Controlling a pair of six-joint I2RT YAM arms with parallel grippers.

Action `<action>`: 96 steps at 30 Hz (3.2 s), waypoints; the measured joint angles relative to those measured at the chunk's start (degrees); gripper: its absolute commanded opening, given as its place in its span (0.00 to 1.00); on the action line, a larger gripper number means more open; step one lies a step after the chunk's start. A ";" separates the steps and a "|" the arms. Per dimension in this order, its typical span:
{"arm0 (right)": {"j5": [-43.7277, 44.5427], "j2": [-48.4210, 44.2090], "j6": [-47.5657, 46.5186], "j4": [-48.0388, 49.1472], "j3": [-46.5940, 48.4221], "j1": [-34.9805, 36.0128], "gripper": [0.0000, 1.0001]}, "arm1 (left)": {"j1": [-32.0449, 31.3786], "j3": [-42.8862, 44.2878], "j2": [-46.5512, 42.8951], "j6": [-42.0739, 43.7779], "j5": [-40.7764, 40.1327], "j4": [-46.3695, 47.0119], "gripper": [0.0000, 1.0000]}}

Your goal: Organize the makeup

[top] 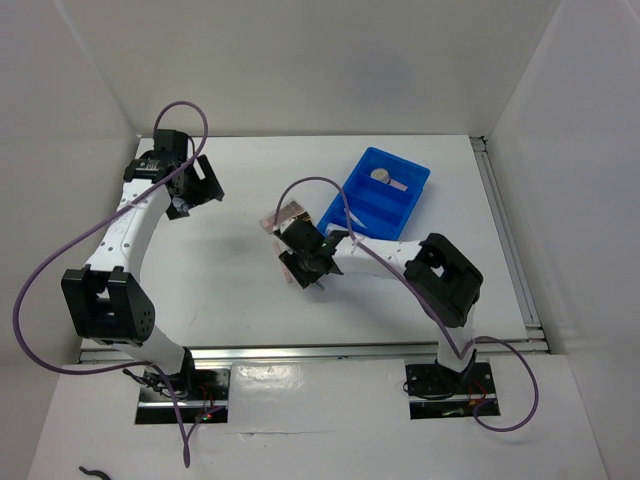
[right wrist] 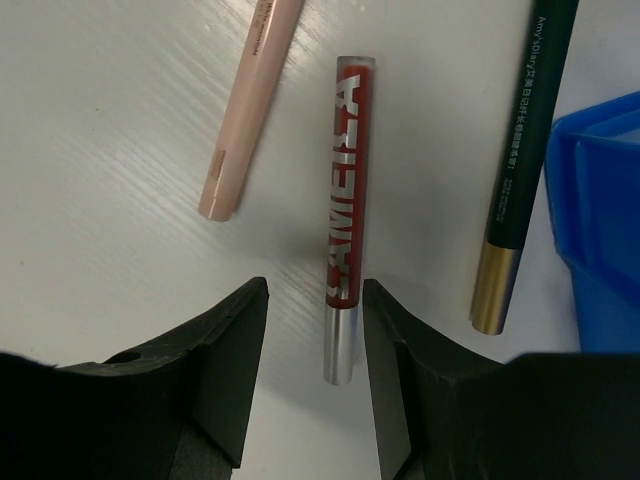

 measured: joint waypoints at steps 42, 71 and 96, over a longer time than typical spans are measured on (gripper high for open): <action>13.27 -9.03 -20.70 1.14 1.46 -20.44 0.00 | 0.00 -4.76 -2.91 0.02 1.38 1.51 0.99; 5.07 -9.57 -16.33 2.03 5.18 -18.60 0.50 | -3.69 -11.87 -11.47 -0.09 6.88 2.56 1.00; -4.83 16.81 3.08 -8.52 23.85 -2.64 0.51 | -5.88 -11.67 -14.78 -5.86 1.36 0.50 1.00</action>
